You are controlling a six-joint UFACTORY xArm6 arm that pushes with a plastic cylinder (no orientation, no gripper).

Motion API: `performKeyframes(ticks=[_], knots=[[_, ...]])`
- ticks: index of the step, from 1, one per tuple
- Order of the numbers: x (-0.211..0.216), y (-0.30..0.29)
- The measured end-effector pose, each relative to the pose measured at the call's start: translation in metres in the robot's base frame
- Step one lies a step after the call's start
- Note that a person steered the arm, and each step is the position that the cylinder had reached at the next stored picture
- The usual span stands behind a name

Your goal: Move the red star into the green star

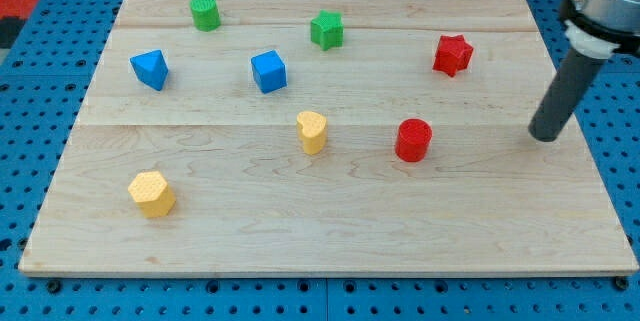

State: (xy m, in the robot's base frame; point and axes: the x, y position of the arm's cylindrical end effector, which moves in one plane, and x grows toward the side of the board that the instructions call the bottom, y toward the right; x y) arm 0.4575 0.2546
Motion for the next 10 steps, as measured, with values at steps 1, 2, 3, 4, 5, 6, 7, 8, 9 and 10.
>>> performKeyframes(ticks=[1,2,3,4,5,6,7,8,9,10], knots=[[-0.052,0.001],[-0.096,-0.012],[-0.111,-0.057],[-0.151,-0.081],[-0.162,-0.126],[-0.142,-0.111],[-0.141,-0.098],[-0.130,-0.100],[-0.130,-0.111],[-0.147,-0.158]])
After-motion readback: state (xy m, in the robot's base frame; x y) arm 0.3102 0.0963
